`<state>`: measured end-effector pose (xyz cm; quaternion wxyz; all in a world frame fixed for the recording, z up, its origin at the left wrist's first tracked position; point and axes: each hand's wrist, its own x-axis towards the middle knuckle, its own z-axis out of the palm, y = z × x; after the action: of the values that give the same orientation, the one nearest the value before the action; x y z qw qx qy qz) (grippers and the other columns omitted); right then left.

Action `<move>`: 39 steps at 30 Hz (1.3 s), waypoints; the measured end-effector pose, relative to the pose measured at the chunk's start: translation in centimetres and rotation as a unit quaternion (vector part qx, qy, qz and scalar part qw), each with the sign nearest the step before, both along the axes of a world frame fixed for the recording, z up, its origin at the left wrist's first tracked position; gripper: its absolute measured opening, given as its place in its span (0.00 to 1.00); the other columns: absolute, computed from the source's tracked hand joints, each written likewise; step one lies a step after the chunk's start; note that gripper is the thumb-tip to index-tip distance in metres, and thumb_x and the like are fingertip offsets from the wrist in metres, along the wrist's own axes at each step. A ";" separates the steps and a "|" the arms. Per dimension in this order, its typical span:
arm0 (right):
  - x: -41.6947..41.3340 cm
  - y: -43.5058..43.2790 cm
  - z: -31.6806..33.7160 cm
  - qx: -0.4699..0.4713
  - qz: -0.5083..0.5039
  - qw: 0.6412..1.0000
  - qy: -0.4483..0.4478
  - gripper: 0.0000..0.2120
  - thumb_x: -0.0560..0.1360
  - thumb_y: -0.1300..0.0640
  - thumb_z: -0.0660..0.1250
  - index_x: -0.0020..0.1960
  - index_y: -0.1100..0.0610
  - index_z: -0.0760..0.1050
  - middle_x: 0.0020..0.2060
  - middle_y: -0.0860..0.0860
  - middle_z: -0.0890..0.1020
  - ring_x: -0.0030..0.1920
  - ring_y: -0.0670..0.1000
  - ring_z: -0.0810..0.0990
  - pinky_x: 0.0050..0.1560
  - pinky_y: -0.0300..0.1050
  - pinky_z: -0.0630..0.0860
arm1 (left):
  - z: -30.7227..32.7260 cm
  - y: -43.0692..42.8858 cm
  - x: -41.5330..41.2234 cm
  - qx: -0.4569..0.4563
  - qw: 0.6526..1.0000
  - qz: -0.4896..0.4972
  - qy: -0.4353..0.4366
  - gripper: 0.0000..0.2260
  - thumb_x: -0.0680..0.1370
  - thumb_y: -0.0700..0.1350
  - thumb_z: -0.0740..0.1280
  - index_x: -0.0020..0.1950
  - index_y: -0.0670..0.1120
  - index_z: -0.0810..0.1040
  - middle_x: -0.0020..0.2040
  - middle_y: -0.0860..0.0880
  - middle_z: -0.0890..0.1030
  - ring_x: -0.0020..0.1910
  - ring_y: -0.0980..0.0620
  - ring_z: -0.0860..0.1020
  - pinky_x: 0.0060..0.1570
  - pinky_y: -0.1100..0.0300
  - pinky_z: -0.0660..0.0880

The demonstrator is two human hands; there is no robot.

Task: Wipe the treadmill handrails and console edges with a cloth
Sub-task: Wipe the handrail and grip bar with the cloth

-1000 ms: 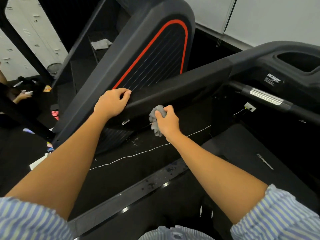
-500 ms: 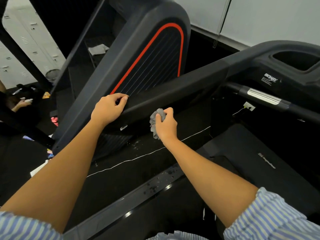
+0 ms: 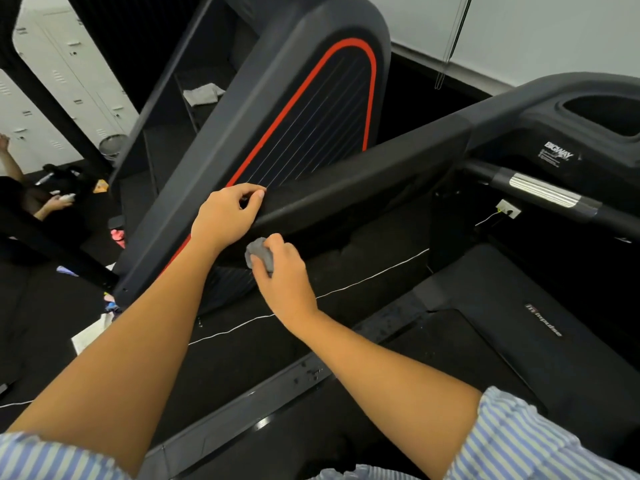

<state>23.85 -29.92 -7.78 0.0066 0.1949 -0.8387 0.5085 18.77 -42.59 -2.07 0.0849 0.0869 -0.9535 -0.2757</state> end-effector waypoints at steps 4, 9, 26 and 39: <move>0.4 -0.2 -0.8 0.094 0.077 0.990 0.071 0.10 0.78 0.56 0.61 0.59 0.58 0.68 0.51 0.57 0.75 0.48 0.55 0.78 0.45 0.47 0.77 | 0.0 0.0 0.2 -0.004 1.000 -0.003 0.009 0.14 0.81 0.50 0.57 0.63 0.50 0.74 0.57 0.49 0.79 0.48 0.56 0.73 0.45 0.60 0.70; -1.1 1.2 -0.4 0.018 0.001 1.000 0.023 0.07 0.78 0.56 0.62 0.54 0.57 0.68 0.47 0.54 0.76 0.46 0.50 0.78 0.44 0.47 0.79 | -0.1 -0.2 0.2 0.002 1.000 0.001 0.009 0.13 0.80 0.49 0.58 0.63 0.51 0.74 0.56 0.49 0.79 0.48 0.55 0.74 0.46 0.59 0.72; -0.6 1.4 -0.8 0.168 0.132 0.977 0.027 0.14 0.76 0.54 0.65 0.61 0.55 0.69 0.52 0.56 0.77 0.52 0.55 0.78 0.50 0.52 0.78 | 0.2 0.0 0.7 0.040 0.998 0.002 0.052 0.12 0.80 0.45 0.60 0.62 0.47 0.76 0.58 0.49 0.79 0.54 0.53 0.74 0.52 0.61 0.70; -3.7 4.0 6.6 -0.307 -0.028 0.889 -0.338 0.18 0.80 0.48 0.53 0.64 0.55 0.70 0.57 0.55 0.77 0.57 0.52 0.76 0.54 0.44 0.74 | 1.6 5.0 2.2 0.183 0.963 0.015 0.198 0.11 0.79 0.45 0.59 0.58 0.46 0.78 0.54 0.52 0.79 0.53 0.62 0.75 0.56 0.67 0.71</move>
<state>20.13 -25.95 -1.18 -0.2032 -0.0237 -0.5976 0.7752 20.97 -37.62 -0.46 0.2591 0.0587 -0.8496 -0.4556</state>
